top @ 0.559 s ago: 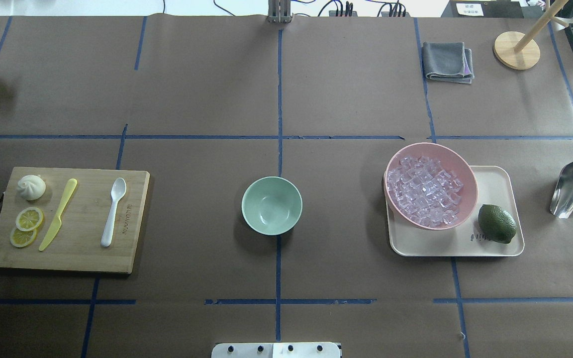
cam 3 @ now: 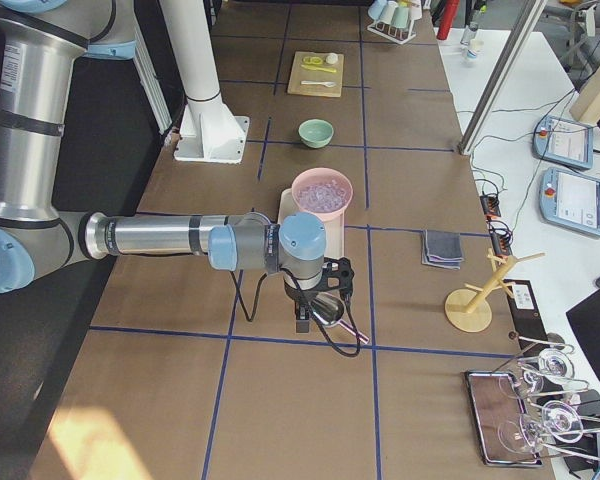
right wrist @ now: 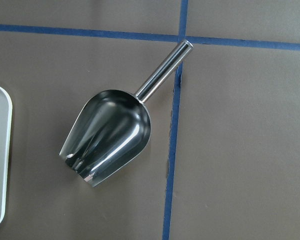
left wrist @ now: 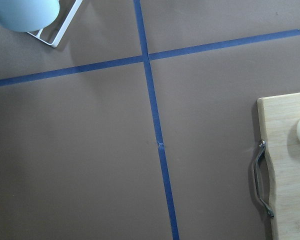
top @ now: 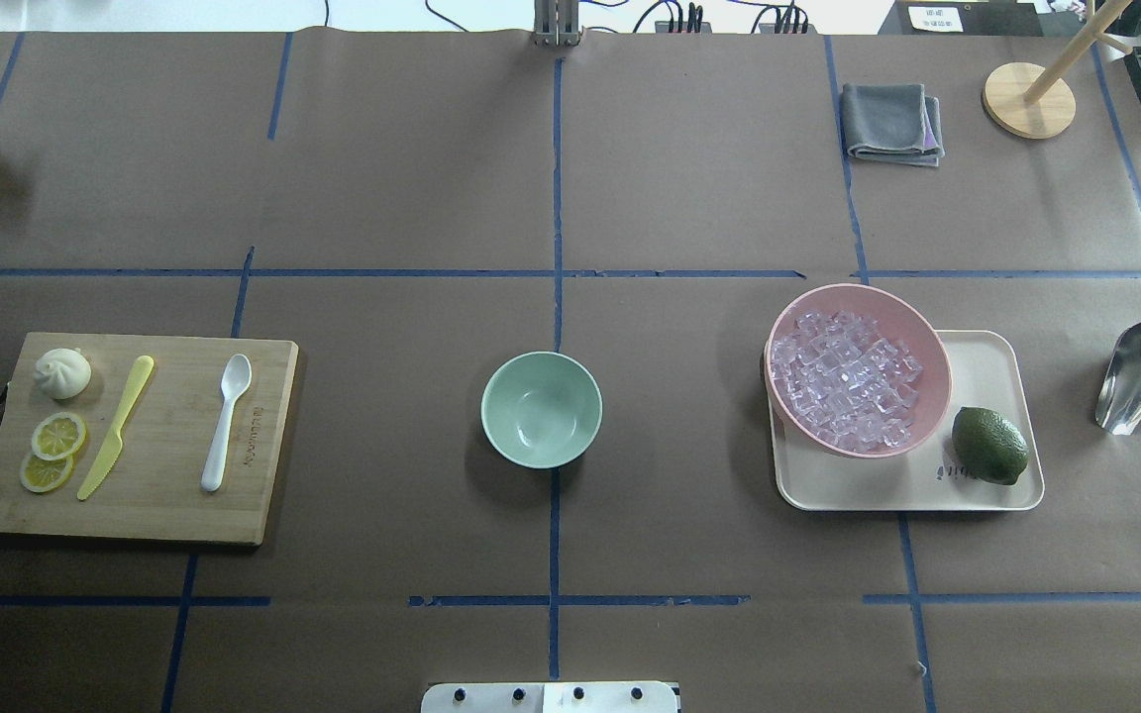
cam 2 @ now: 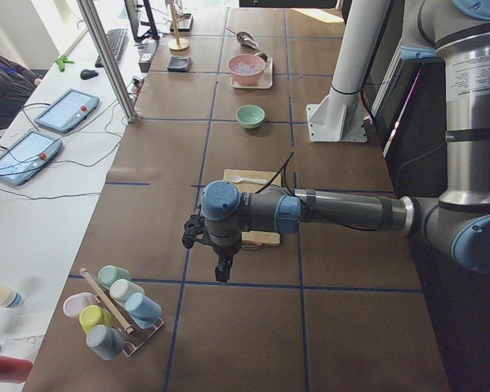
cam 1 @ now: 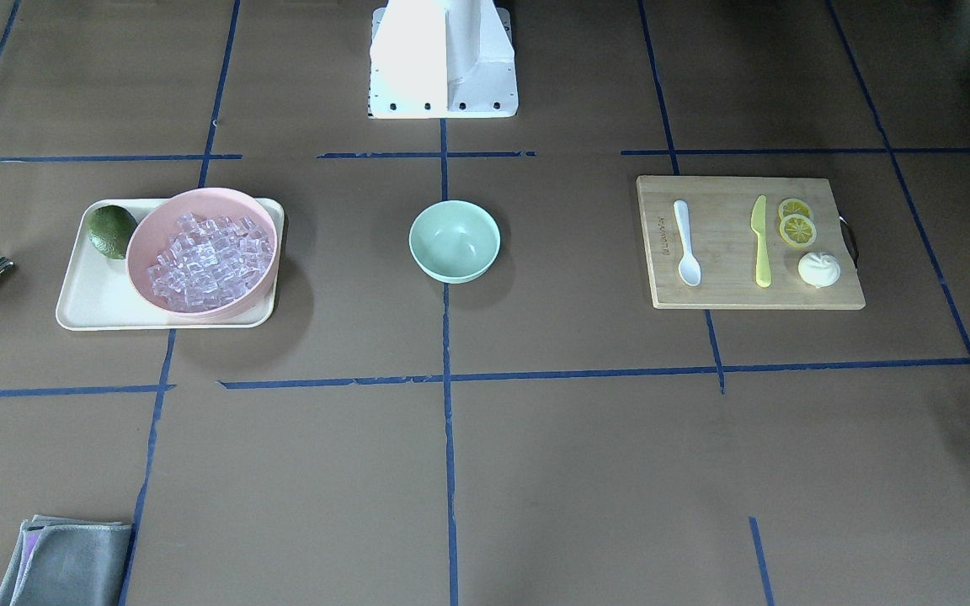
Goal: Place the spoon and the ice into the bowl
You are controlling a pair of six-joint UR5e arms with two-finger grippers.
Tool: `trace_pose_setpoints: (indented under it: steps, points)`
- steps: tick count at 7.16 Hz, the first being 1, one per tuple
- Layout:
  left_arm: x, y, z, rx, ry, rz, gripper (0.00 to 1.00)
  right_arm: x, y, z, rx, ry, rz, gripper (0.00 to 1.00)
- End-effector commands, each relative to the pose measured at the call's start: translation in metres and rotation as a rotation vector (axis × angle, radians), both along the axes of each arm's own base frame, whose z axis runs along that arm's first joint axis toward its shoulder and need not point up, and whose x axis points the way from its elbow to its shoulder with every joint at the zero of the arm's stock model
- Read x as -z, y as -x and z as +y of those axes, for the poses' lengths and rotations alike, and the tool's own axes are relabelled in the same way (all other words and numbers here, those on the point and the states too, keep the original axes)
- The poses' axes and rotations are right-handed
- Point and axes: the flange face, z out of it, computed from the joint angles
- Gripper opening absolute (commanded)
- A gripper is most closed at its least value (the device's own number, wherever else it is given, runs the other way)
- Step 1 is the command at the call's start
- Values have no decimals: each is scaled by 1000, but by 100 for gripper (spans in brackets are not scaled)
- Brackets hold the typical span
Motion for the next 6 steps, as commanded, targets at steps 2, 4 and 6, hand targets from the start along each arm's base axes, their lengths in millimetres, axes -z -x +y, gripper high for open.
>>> trace_pose_setpoints:
  steps: [2, 4, 6]
  points:
    - [27, -5, -19, -6, -254, 10, 100, 0, 1, 0, 3, -1, 0, 100]
    - [53, -28, -33, 53, -206, 54, 100, 1, 2, 0, 5, -1, 0, 100]
    - [62, -68, -36, 23, -175, 93, 100, 1, 2, -1, 5, -10, 0, 100]
